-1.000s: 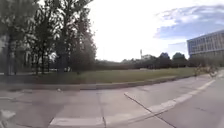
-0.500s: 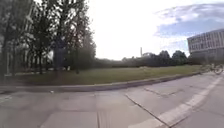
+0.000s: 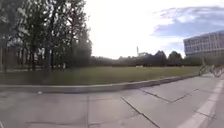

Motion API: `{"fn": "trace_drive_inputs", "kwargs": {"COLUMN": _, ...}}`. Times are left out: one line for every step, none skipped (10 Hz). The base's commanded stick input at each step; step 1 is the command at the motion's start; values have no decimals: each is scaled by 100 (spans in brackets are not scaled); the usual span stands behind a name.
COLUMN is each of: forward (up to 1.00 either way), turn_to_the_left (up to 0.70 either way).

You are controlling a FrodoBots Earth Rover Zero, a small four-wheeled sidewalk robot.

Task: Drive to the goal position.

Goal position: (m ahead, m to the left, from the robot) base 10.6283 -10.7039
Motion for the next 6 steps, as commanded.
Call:
{"fn": "trace_drive_inputs", "kwargs": {"forward": 70, "turn_to_the_left": -35}}
{"fn": "trace_drive_inputs", "kwargs": {"forward": 70, "turn_to_the_left": -35}}
{"fn": "trace_drive_inputs", "kwargs": {"forward": 70, "turn_to_the_left": -35}}
{"fn": "trace_drive_inputs", "kwargs": {"forward": 70, "turn_to_the_left": -35}}
{"fn": "trace_drive_inputs", "kwargs": {"forward": 70, "turn_to_the_left": -35}}
{"fn": "trace_drive_inputs", "kwargs": {"forward": 70, "turn_to_the_left": -35}}
